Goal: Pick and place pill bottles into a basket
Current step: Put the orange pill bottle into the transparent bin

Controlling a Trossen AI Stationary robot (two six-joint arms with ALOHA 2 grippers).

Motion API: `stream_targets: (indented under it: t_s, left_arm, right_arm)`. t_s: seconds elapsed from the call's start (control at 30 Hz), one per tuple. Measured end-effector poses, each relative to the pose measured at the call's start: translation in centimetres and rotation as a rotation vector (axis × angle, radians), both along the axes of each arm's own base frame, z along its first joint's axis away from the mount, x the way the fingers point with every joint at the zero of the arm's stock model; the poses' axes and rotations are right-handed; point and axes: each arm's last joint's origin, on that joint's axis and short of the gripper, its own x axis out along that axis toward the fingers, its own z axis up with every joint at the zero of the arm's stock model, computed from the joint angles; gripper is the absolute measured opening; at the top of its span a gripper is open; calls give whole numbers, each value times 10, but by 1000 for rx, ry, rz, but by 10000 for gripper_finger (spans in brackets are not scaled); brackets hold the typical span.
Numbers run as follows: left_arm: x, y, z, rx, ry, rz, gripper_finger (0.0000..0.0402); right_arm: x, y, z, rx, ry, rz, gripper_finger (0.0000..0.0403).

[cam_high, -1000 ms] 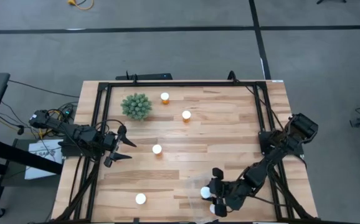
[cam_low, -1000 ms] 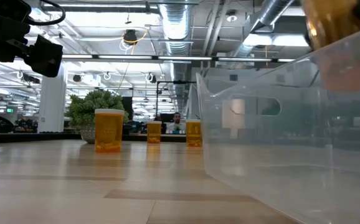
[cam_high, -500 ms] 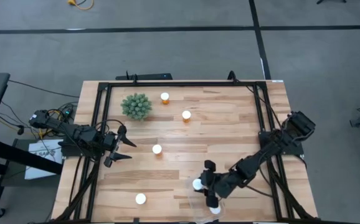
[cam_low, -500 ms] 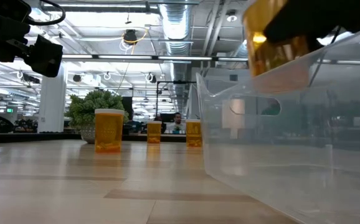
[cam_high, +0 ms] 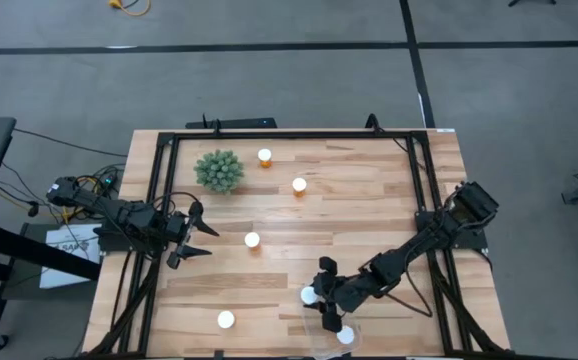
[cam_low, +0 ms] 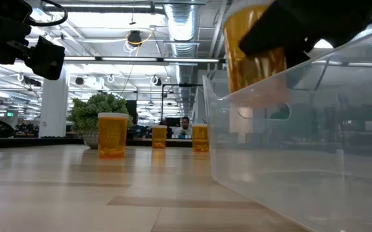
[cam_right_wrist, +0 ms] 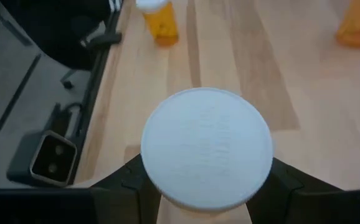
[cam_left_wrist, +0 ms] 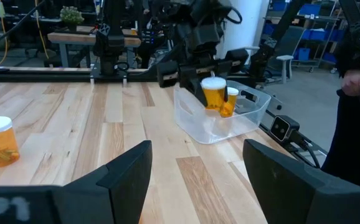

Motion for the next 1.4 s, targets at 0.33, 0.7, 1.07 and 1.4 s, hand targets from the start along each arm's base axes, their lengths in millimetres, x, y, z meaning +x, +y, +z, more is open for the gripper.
stream_targets:
  t_s: [0.33,0.7,1.07,1.4]
  left_arm:
    - [0,0,0,0,0,0,242]
    - [0,0,0,0,0,1,242]
    - [0,0,0,0,0,0,242]
    - [0,0,0,0,0,0,242]
  right_arm:
    - [11,8,-12,-8,23,25,171]
    - [11,8,-14,-24,29,27,212]
    - [11,6,-15,-43,32,36,231]
    - [15,9,1,-121,59,86,229]
